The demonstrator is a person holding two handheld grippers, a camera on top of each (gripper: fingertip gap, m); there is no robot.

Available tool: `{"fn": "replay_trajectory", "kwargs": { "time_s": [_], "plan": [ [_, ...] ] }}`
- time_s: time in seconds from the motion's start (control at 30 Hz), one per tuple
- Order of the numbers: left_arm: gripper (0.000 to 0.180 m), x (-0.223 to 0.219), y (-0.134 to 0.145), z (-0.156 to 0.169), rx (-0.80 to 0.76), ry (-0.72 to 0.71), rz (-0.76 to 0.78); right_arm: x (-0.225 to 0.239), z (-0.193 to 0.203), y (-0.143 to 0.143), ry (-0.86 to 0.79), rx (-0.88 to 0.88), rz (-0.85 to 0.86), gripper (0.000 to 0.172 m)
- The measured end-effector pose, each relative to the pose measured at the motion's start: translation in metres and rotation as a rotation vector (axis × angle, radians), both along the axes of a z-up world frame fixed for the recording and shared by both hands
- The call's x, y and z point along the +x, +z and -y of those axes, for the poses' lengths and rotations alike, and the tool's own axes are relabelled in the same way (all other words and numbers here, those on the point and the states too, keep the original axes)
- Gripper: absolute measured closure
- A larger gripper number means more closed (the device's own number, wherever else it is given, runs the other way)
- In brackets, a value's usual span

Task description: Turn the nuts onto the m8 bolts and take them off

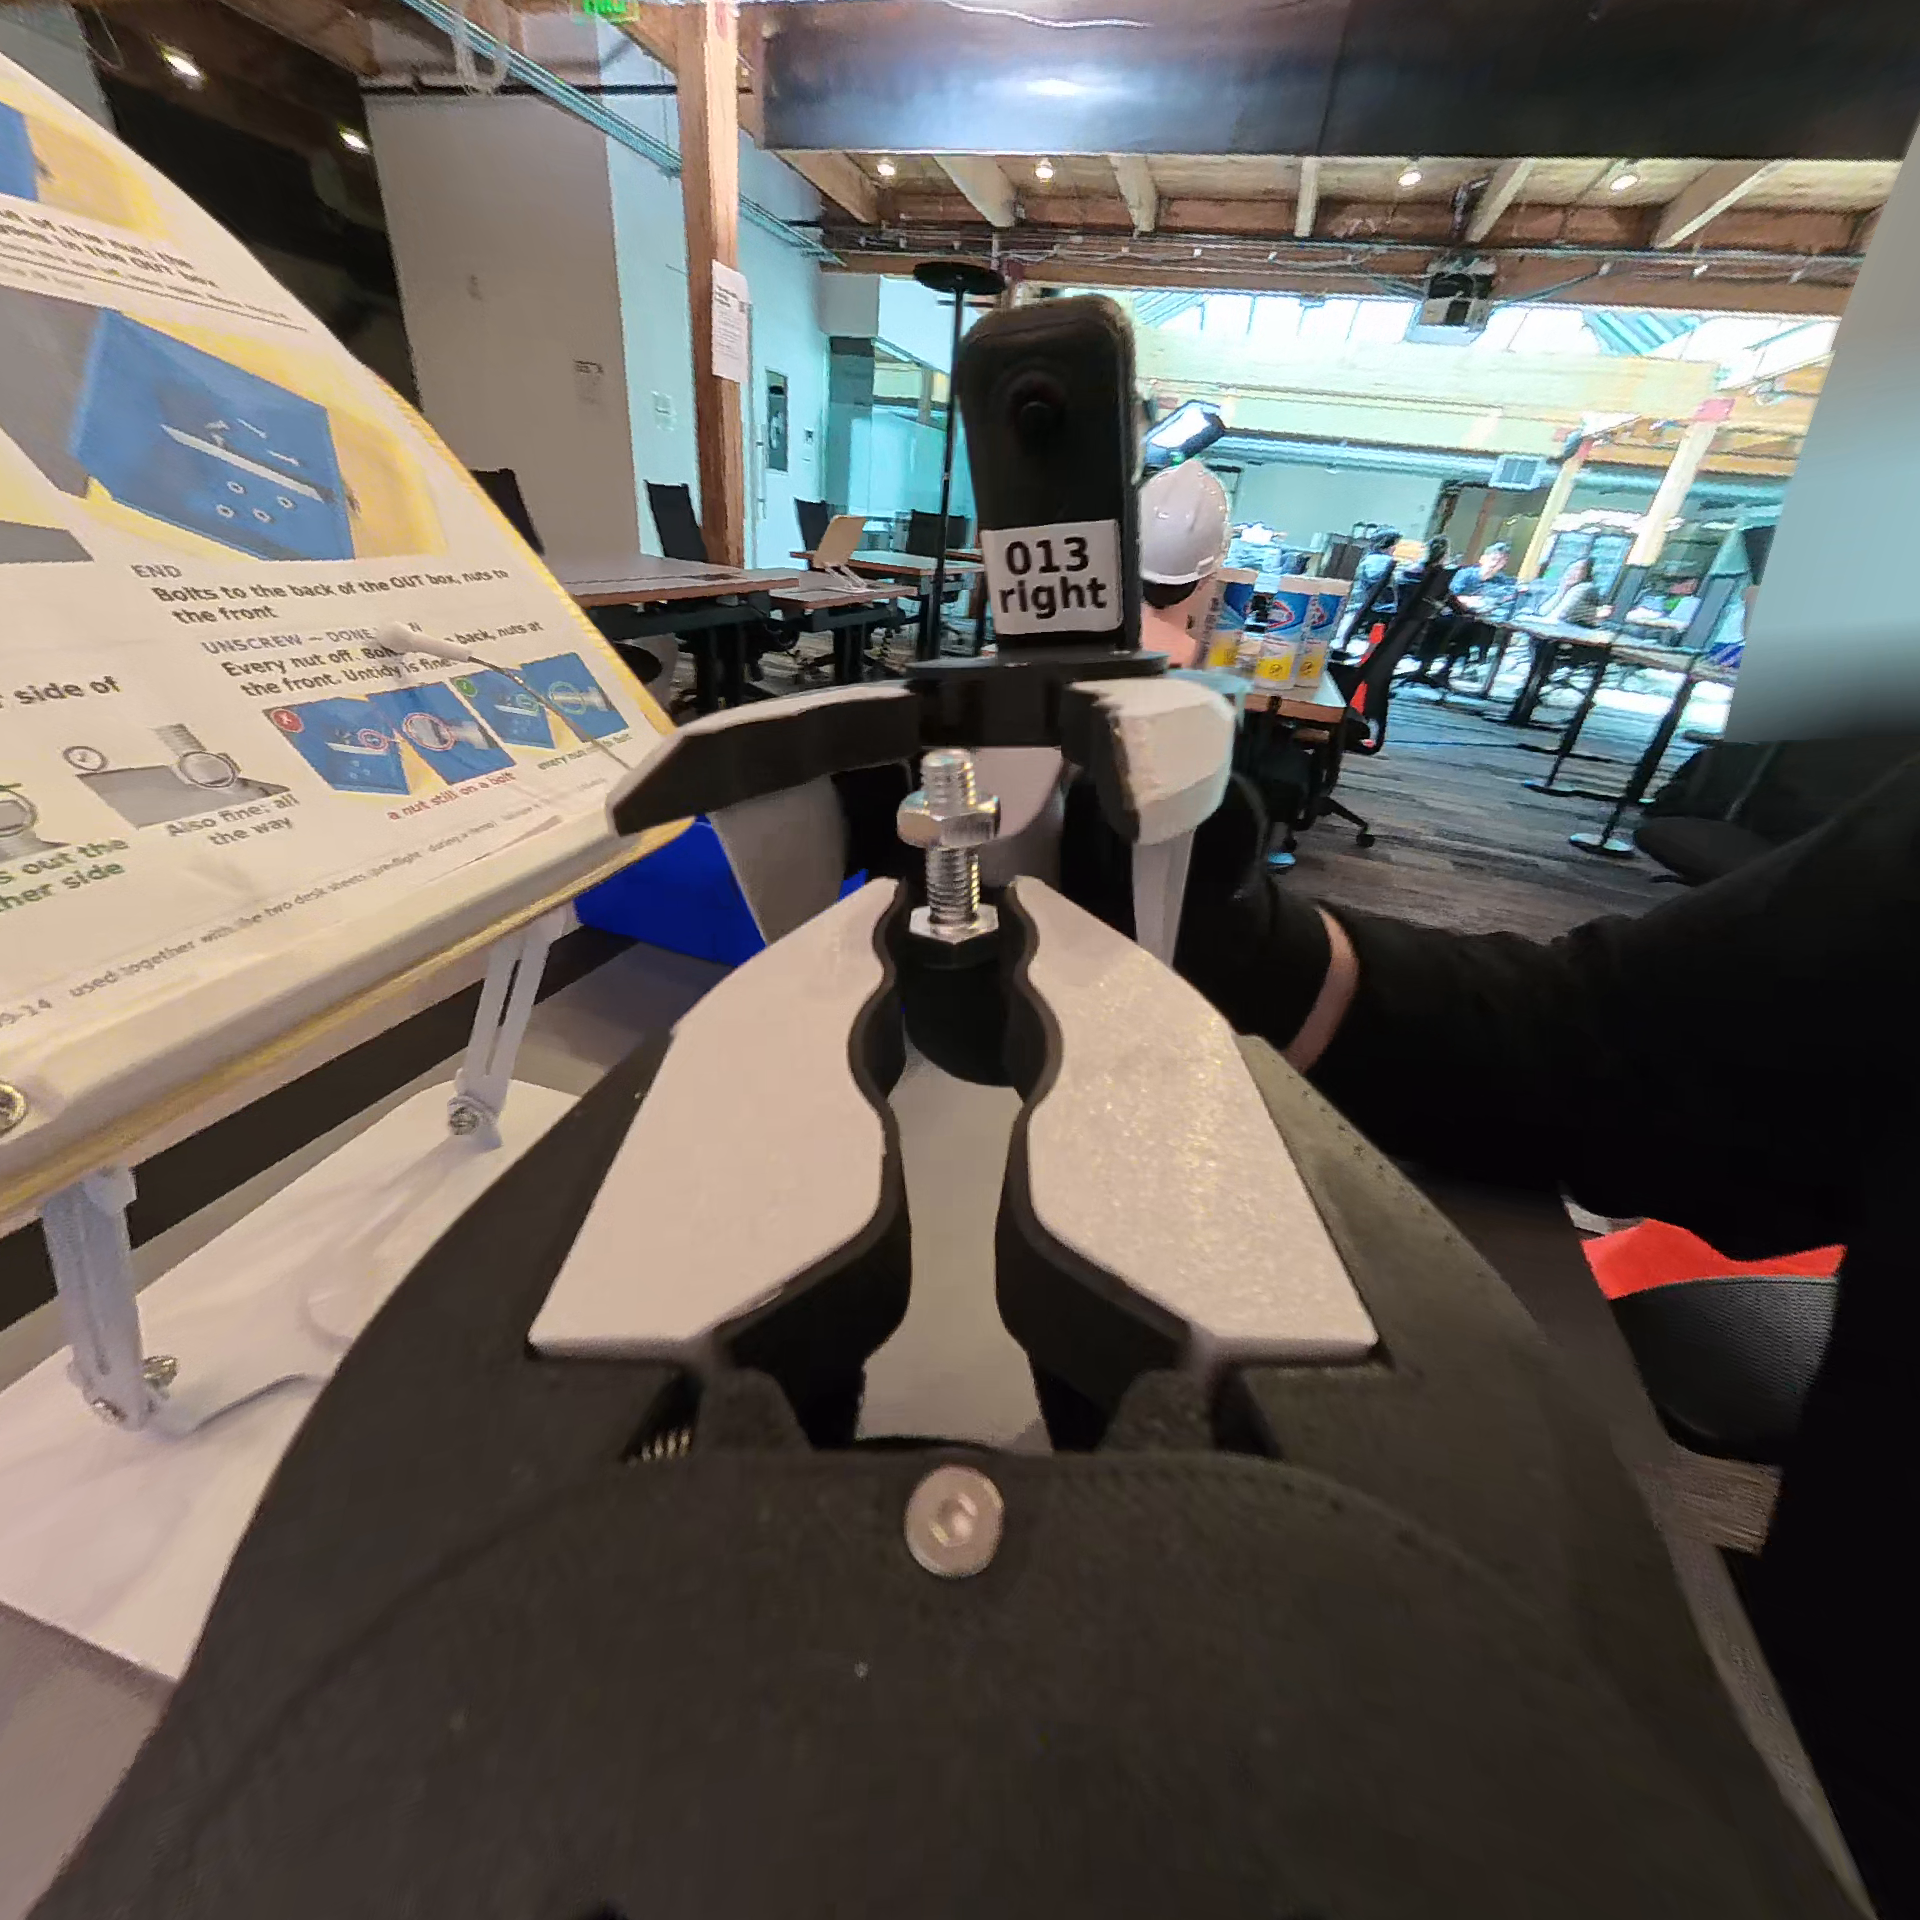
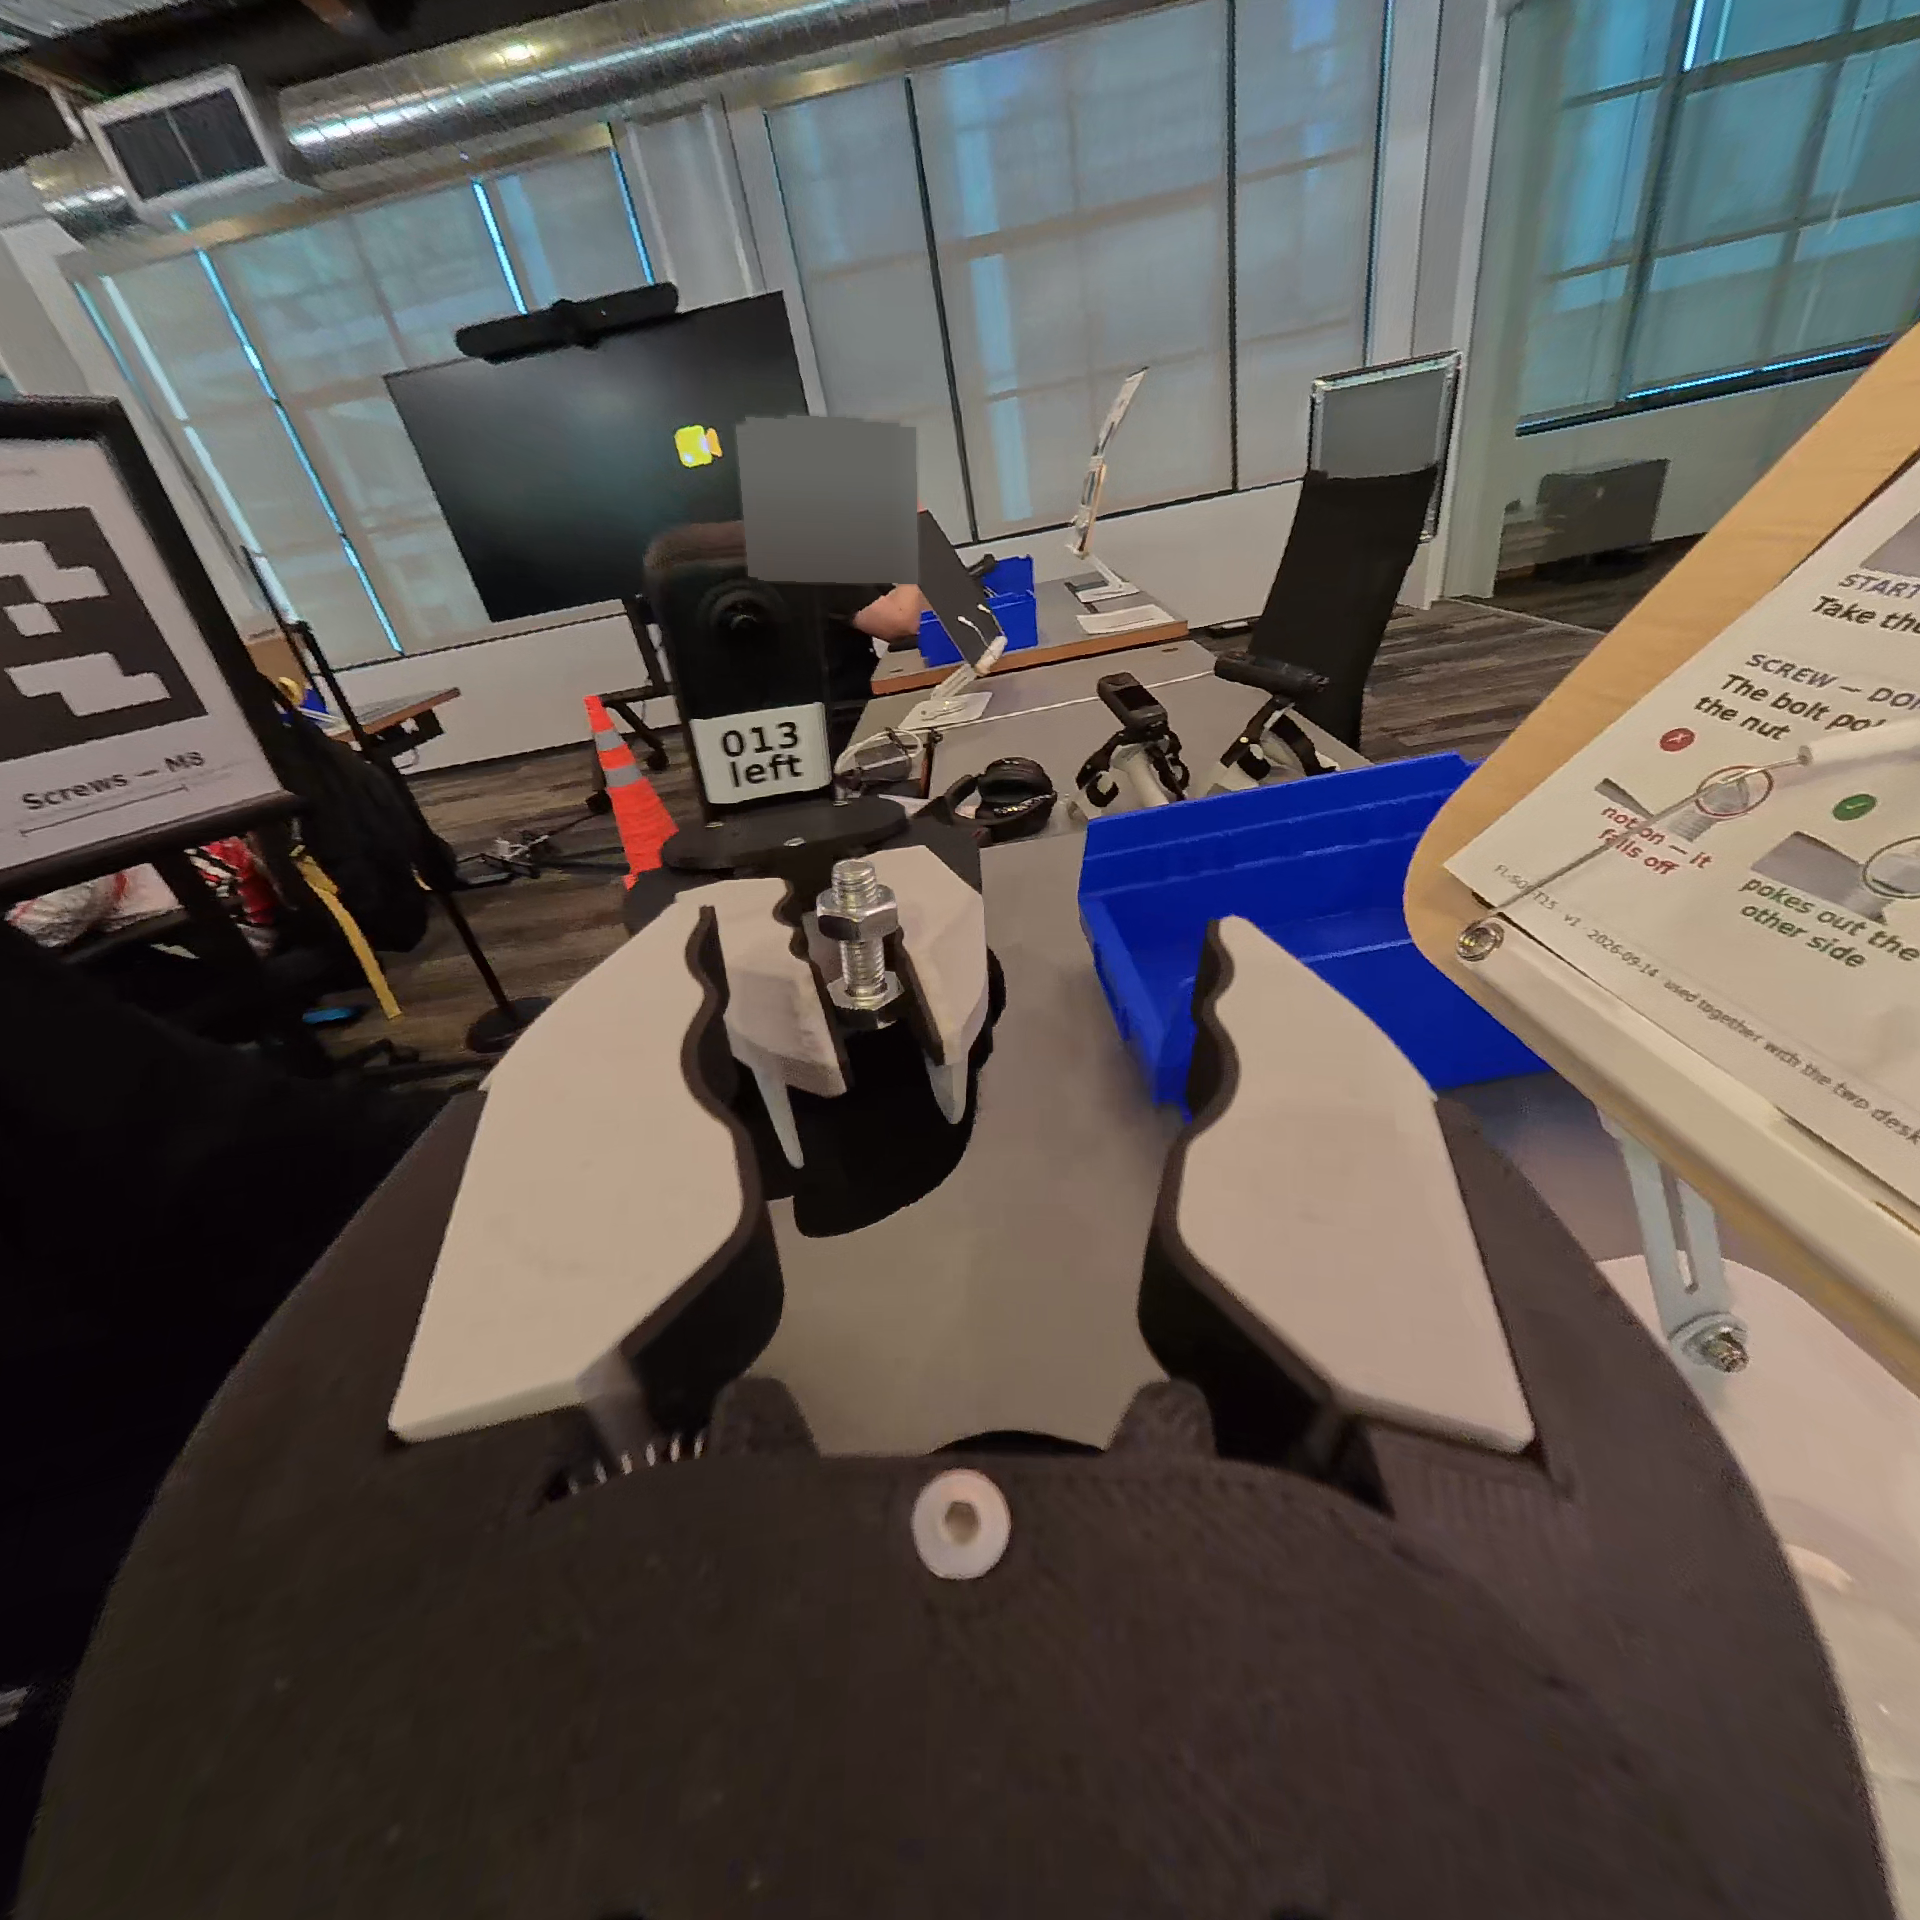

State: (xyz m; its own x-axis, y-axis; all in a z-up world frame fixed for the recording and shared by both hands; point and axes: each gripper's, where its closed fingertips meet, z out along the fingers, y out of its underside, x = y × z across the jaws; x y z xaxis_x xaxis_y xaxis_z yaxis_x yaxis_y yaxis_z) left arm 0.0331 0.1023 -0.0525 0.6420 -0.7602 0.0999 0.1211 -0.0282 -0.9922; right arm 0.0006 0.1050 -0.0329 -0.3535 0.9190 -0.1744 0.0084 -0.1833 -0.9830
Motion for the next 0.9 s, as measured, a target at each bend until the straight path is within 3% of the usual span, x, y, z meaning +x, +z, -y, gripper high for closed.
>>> {"fn": "replay_trajectory", "kwargs": {
  "time_s": [0.37, 0.77, 0.87, 0.9],
  "plan": [
    [0.165, 0.001, -0.005, -0.009, 0.045, 0.126, -0.076, -0.012, -0.012, -0.004, -0.16, 0.014, 0.005, 0.084],
    [0.165, 0.0, 0.004, 0.0, 0.051, 0.077, 0.002, -0.001, -0.019, -0.001, -0.163, 0.026, 0.003, 0.084],
    [0.166, -0.008, 0.013, 0.004, 0.072, 0.067, 0.053, 0.018, -0.064, -0.011, -0.302, -0.025, 0.037, 0.111],
    [0.166, -0.011, 0.013, 0.003, 0.069, 0.084, 0.045, 0.024, -0.076, -0.017, -0.322, -0.061, 0.059, 0.11]
  ]
}}
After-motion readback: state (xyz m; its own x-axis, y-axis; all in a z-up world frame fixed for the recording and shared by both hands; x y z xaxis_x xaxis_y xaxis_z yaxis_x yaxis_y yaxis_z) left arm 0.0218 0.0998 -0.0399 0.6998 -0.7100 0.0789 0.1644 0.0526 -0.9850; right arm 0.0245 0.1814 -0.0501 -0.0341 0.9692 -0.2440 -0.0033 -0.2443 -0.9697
